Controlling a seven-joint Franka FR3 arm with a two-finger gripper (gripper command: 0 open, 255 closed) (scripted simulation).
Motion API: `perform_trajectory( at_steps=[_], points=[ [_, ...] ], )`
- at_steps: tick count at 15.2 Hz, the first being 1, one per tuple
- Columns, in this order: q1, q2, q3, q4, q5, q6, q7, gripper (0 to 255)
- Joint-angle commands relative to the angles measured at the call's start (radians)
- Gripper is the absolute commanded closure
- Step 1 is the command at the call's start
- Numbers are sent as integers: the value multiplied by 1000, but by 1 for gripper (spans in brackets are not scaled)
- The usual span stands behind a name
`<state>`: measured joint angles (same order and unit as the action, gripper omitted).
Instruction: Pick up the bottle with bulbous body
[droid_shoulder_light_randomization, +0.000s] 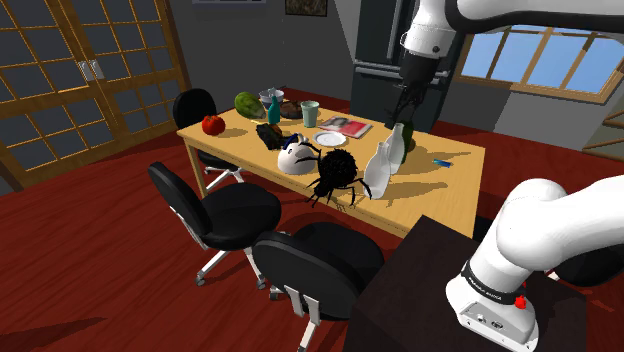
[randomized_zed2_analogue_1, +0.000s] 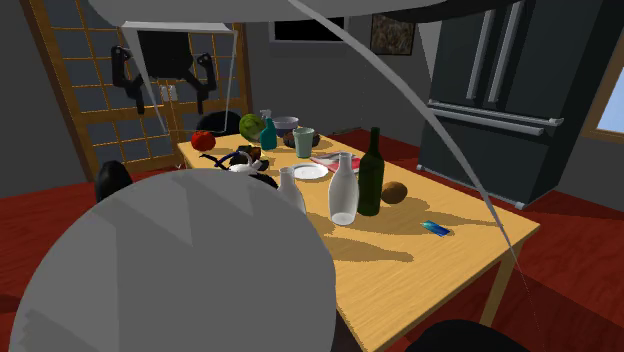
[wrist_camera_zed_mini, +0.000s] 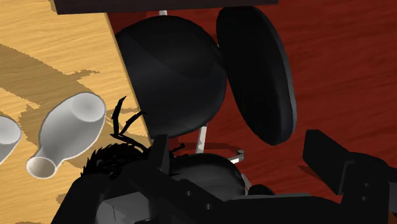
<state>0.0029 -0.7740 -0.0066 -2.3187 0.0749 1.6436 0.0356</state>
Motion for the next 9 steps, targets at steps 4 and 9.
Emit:
perform_trajectory(
  at_steps=[4, 9],
  points=[
    [-19, 50, -54, -3, -36, 36, -65, 0],
    [-46, 153, -143, 16, -87, 99, -171, 0]
  ],
)
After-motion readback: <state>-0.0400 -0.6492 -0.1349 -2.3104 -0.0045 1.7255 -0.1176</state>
